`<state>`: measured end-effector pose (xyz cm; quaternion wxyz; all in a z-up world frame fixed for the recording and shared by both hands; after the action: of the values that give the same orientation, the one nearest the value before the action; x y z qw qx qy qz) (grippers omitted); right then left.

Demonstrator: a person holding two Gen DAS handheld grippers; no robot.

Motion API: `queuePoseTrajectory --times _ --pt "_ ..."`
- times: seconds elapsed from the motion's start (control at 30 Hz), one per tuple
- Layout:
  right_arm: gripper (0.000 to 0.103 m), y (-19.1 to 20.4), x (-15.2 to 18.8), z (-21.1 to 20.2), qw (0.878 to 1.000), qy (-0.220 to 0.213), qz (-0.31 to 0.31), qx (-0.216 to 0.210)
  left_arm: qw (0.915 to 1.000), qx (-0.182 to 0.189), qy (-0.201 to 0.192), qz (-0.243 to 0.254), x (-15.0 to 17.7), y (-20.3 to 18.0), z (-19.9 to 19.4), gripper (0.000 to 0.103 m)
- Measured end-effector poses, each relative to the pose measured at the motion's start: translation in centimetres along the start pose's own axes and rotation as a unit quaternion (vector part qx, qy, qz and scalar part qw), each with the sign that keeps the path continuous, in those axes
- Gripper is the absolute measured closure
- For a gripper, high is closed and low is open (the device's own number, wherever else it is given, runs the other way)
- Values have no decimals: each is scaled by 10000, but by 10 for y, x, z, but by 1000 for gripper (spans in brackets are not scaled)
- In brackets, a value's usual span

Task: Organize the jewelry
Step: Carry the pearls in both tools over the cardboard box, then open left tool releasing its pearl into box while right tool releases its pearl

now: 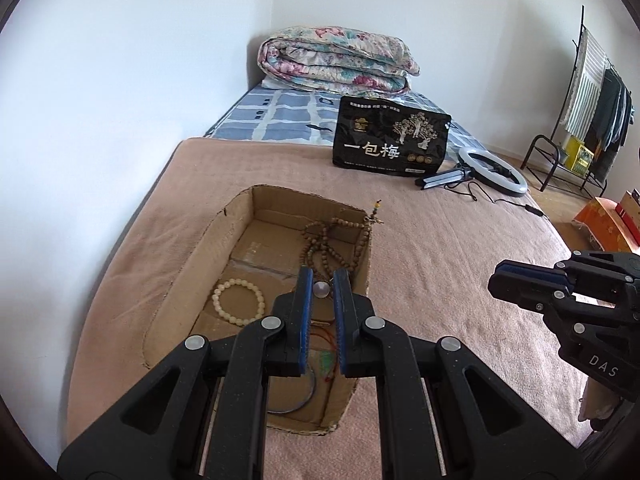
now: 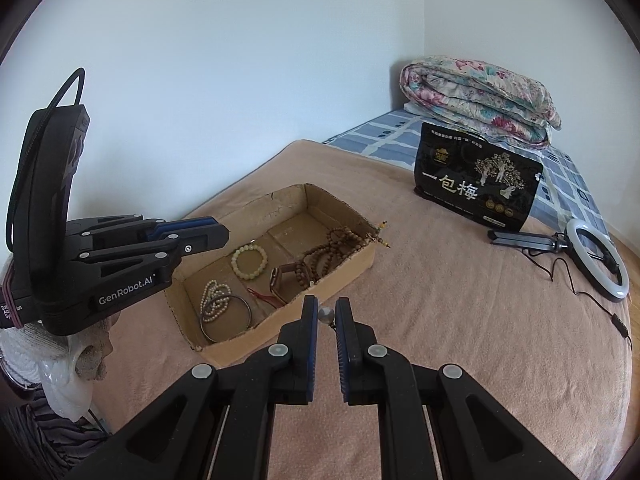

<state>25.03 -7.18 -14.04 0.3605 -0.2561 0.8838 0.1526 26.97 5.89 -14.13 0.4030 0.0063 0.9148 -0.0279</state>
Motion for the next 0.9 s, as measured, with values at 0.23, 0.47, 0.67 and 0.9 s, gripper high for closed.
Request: queuePoseTrajectory --times 0.23,0.47,0.67,0.9 --pt "96 17 -12 20 9999 14 -56 -150 9996 -224 58 -149 8 32 2 95" --pt "96 23 -19 41 9996 53 -15 -281 9988 -401 169 -235 19 54 9 95" --pt "96 22 -22 60 9993 131 22 -352 9983 -484 242 -231 27 64 14 95" --pt "96 21 -32 78 9990 166 92 -417 9979 -529 248 -282 28 71 18 95"
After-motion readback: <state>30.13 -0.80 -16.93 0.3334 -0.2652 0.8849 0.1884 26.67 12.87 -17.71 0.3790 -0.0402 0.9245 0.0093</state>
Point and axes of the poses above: each gripper's, at about its wrist camera, not at the fingertips, and z roughly the way its jaws point, y to its left, x to its underside, the point moved 9 cm from there along z, roughly the way its jaws point, and after that the axes turned 6 degrees about -x, right-handed, at the moved point
